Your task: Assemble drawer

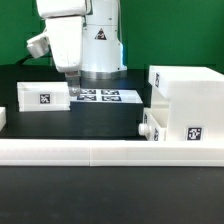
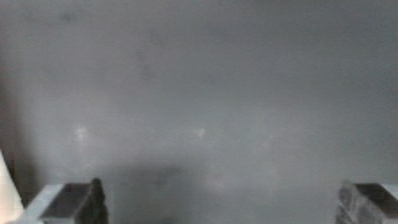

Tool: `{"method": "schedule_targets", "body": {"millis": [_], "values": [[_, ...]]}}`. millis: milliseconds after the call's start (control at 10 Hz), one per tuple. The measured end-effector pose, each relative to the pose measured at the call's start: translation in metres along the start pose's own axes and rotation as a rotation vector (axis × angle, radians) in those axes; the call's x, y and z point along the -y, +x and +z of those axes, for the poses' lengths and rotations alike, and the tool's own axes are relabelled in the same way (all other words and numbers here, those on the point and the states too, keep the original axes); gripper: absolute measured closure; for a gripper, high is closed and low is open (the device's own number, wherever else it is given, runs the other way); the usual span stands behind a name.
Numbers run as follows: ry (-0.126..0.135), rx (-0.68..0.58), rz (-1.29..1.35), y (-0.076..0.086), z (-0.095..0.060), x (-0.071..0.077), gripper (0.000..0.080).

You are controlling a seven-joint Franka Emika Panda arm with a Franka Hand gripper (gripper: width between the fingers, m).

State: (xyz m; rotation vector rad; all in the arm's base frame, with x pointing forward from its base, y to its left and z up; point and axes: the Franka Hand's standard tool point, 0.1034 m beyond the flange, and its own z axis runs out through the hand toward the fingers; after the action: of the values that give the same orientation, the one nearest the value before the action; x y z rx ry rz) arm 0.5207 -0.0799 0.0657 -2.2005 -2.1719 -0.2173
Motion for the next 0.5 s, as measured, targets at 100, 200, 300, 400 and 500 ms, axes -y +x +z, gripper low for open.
{"method": "schedule_targets", "body": {"millis": [100,200,300,400,500], "values": [[0.001,0.0,0.027,-0.0001,0.0004,0.0001,0.015],[0.001,-0.001,0.028,-0.0004,0.0008,0.0004,0.015],[0.002,-0.002,0.106,-0.0002,0.0012,0.0007,0.015],[0.002,-0.002,0.182,-0.0001,0.0014,0.0008,0.015],[0.001,-0.002,0.259,-0.0008,0.0014,0.0013,0.015]]}}
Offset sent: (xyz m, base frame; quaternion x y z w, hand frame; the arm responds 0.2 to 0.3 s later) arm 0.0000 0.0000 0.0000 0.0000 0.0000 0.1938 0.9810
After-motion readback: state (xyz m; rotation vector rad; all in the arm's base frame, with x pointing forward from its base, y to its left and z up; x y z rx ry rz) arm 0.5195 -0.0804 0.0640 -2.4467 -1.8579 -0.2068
